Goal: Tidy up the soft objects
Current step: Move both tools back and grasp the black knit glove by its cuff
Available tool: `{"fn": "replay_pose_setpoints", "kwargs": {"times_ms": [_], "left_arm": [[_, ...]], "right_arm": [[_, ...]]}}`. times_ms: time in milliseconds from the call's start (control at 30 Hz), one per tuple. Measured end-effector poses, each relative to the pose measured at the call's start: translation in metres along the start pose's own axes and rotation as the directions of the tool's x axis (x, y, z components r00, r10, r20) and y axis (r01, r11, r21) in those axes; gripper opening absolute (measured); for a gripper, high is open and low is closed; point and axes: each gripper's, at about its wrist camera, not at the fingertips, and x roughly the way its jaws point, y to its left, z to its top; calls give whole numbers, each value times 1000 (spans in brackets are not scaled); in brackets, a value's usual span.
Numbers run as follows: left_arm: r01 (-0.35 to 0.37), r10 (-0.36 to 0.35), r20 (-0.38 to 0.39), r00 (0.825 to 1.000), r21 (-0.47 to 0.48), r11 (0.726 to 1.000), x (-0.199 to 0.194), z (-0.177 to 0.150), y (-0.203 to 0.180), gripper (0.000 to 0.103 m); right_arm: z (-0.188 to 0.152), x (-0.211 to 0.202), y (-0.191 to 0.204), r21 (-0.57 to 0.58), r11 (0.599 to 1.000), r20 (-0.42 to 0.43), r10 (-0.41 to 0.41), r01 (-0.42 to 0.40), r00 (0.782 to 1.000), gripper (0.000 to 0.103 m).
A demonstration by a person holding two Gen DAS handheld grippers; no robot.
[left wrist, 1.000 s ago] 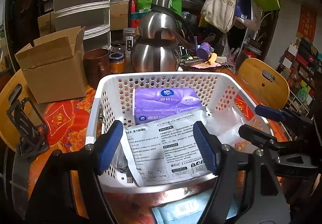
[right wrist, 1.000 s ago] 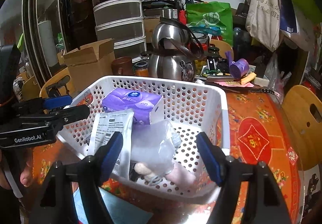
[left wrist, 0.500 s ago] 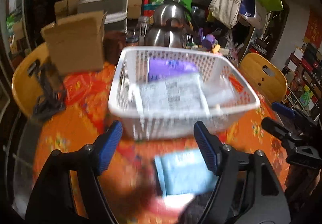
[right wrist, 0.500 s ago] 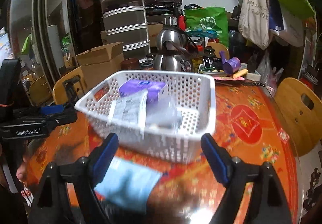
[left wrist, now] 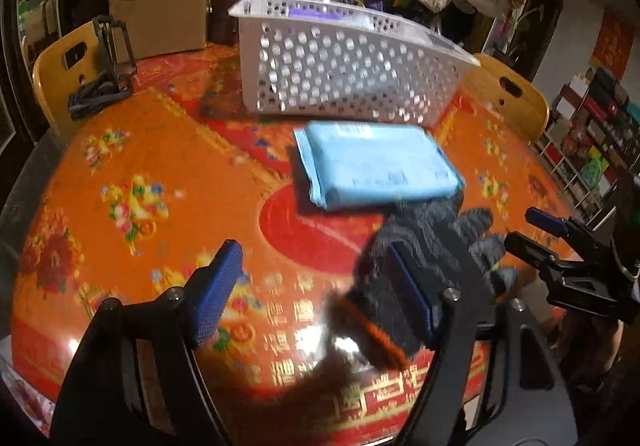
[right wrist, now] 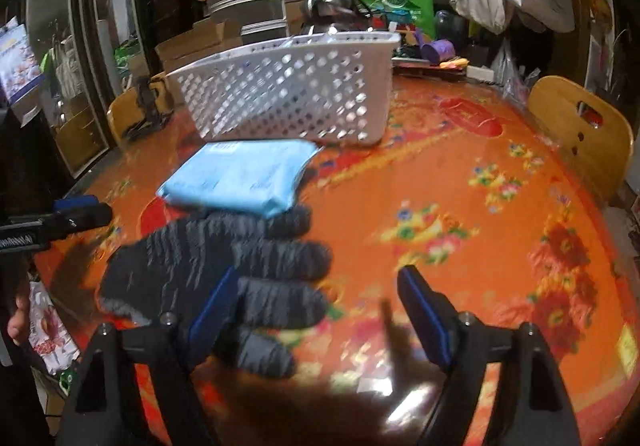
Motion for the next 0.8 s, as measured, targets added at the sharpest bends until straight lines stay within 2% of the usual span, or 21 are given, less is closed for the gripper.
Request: {"fn": "replay_pose_setpoints", "kwargs": {"times_ms": [33,100,200,433,467,500,633,700,800], "left_arm": [[-13,13,-2,1000,9,1000,-1,-9,-4,72],[5,-4,-23,1000,19,1000,3,-21,-11,72],[-3,4,-44,999,42,999,11,-36,-25,72],[17,-14,-44,999,51,999,23,-41,-36,72],[15,-12,-41,999,55,998,23,-41,-37,70],[11,-9,-39,999,60,998,24,-41,-38,68],[15,-14,-21,1000,70,997,27,-41,-39,55],[22,-21,-16,1000,74,997,27,-40,-39,40],[54,-53,-18,998,88,995,27,-40,-43,34]], "right_arm": [[-4,2,2,1,1000,-7,12,-12,1000,78],[-10,6,4,10,1000,-15,20,-20,1000,66],[-12,11,6,6,1000,-29,29,-28,999,58],[-17,10,10,-9,1000,-4,18,-18,1000,54],[-18,10,12,-16,1000,-3,17,-17,1000,49],[-18,9,13,-15,1000,-2,22,-22,1000,42],[-20,9,17,-19,999,5,30,-30,1000,32],[-20,9,18,-15,999,8,41,-41,999,24],[-21,9,20,-17,997,8,71,-71,997,12]]}}
